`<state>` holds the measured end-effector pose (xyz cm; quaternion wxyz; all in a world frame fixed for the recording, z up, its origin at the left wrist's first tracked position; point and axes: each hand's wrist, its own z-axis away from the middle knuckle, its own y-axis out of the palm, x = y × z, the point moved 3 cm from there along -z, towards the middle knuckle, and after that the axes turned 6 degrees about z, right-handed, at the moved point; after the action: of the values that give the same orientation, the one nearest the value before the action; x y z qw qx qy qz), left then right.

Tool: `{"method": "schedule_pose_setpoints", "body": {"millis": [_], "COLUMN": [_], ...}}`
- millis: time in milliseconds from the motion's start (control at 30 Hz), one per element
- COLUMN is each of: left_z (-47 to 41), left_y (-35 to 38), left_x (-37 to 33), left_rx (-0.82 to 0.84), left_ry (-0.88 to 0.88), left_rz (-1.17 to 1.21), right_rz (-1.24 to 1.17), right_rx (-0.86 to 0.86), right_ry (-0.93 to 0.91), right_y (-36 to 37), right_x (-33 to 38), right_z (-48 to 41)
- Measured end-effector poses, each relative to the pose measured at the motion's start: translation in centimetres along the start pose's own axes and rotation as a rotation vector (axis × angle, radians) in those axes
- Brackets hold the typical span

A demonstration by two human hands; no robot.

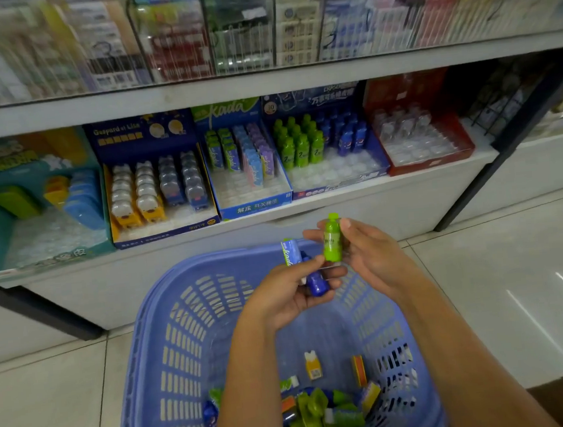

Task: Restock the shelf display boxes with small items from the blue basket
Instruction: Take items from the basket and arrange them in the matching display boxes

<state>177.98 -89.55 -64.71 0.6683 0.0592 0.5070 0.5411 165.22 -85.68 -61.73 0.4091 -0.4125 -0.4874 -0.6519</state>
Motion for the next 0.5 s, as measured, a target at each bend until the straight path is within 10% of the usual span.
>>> {"method": "schedule_pose_setpoints", "body": {"millis": [500], "left_z": [0.7], "left_y": [4.0], "left_x": [-4.4], "left_rx": [-0.277], "left_ry": [0.537], "left_rz": [-0.364], "right_rz": [0.763], "right_rx": [-0.171], "right_ry": [-0.131], "right_y": [-0.7], "right_x": [9.2], "right_z": [-1.9]}}
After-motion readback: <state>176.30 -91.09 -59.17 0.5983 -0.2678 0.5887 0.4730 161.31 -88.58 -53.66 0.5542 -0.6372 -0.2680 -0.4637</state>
